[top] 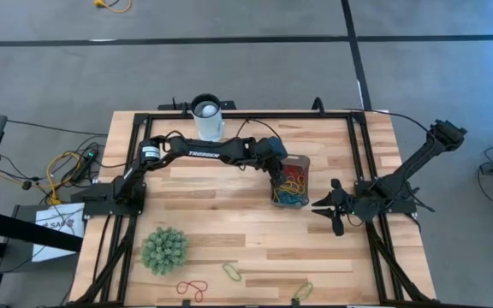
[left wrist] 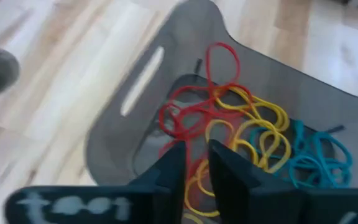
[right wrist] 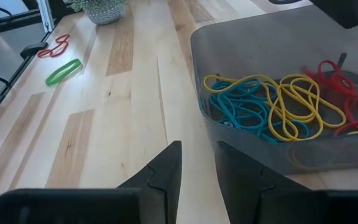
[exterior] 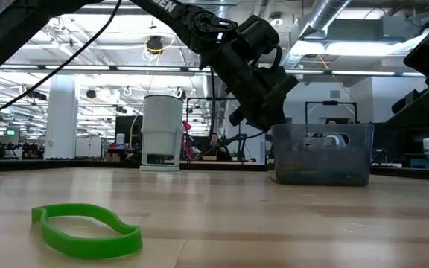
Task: Pick and place items into bin
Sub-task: Put the red rubber band into the black bin
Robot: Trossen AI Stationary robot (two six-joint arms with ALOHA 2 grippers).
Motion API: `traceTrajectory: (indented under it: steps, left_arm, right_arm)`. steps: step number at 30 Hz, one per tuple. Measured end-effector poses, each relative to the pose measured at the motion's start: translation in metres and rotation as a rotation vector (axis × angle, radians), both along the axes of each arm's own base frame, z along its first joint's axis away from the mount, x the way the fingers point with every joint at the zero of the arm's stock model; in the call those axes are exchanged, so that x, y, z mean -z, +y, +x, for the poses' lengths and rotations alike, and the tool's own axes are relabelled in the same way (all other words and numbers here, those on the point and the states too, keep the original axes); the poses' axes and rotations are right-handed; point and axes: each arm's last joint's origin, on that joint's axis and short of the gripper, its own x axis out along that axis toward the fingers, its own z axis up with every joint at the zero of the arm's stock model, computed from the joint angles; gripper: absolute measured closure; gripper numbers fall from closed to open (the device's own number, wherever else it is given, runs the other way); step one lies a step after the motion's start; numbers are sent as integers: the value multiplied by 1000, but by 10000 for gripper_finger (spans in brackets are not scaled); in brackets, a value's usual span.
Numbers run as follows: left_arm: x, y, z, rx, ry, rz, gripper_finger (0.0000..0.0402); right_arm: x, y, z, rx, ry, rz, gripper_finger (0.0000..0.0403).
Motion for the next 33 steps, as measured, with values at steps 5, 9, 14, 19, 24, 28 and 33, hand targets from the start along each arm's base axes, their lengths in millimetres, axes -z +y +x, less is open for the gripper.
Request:
traceTrajectory:
  steps: [5,9,14,19,24,28,33]
  left_arm:
    - [-1,2,0,-58,3,57,302]
    - [-18,3,1,-55,21,58,292]
    - [-93,-2,-6,-29,33,67,291]
    - [-156,-31,-25,54,100,9,290]
    - [-186,-73,-66,177,233,9,290]
    - [-214,-100,-118,100,365,0,290]
    - [-236,-152,-159,57,322,74,290]
  right_arm:
    - [0,0,0,0,0,0,310]
    - [0,0,0,-1,2,-2,310]
    - [2,-1,-1,-1,17,-15,310]
    - [2,-1,-1,0,17,-15,310]
    - [2,-1,-1,12,17,8,310]
    - [2,-1,-1,36,17,55,310]
    - [2,-1,-1,56,17,93,310]
